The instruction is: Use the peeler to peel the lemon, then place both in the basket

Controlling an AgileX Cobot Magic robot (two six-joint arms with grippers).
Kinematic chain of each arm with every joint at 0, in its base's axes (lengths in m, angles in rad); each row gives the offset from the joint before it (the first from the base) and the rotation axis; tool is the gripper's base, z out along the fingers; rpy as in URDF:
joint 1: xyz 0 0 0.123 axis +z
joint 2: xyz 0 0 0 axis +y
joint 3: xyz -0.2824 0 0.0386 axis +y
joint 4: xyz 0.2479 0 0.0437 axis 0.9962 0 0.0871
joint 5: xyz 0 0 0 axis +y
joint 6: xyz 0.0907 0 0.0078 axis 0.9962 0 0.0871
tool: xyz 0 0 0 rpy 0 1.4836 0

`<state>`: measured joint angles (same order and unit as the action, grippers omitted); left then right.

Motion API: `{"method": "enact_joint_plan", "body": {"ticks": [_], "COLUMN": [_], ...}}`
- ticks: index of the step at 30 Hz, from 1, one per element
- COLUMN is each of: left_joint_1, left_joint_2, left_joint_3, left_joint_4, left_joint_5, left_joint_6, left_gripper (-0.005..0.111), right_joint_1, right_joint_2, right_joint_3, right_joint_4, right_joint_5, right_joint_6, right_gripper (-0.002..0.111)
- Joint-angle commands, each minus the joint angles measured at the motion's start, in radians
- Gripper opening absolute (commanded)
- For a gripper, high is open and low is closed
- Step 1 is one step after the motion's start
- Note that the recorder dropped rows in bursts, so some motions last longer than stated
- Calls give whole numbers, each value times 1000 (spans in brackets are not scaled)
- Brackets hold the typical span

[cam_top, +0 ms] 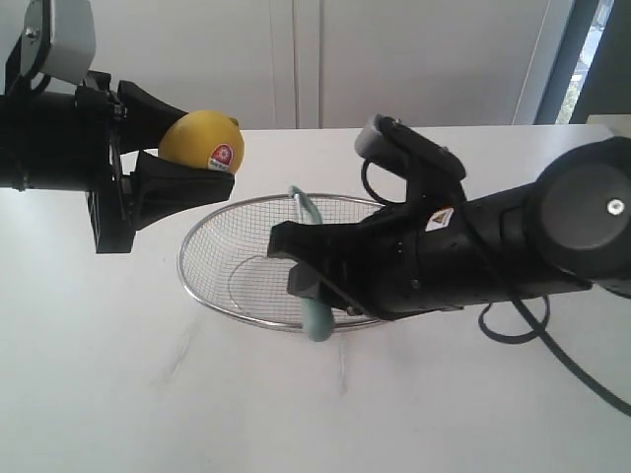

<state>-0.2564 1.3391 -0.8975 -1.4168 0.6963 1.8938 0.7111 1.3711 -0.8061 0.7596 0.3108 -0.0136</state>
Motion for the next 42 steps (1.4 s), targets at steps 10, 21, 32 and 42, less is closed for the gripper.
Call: {"method": "enact_joint_plan", "body": {"ticks": [10, 21, 32, 42], "left_joint_1": [-5, -5, -5, -5], "left_joint_2": [-6, -6, -6, -6], "left_joint_3": [3, 3, 3, 3], "left_joint_4": [-27, -27, -23, -23], "left_joint_5": [12, 2, 2, 2], "left_joint_6": [-9, -9, -9, -9], "left_gripper": [0, 0, 0, 0], "right_joint_1": [9, 9, 9, 9], "right_joint_2": [6, -10, -66, -117], "right_joint_3": [-67, -71, -71, -71], "right_joint_4": [440, 447, 441, 416], "right_joint_5": [67, 39, 17, -6], "right_joint_6": [-424, -427, -429, -431], "right_gripper": [0, 0, 0, 0]}}
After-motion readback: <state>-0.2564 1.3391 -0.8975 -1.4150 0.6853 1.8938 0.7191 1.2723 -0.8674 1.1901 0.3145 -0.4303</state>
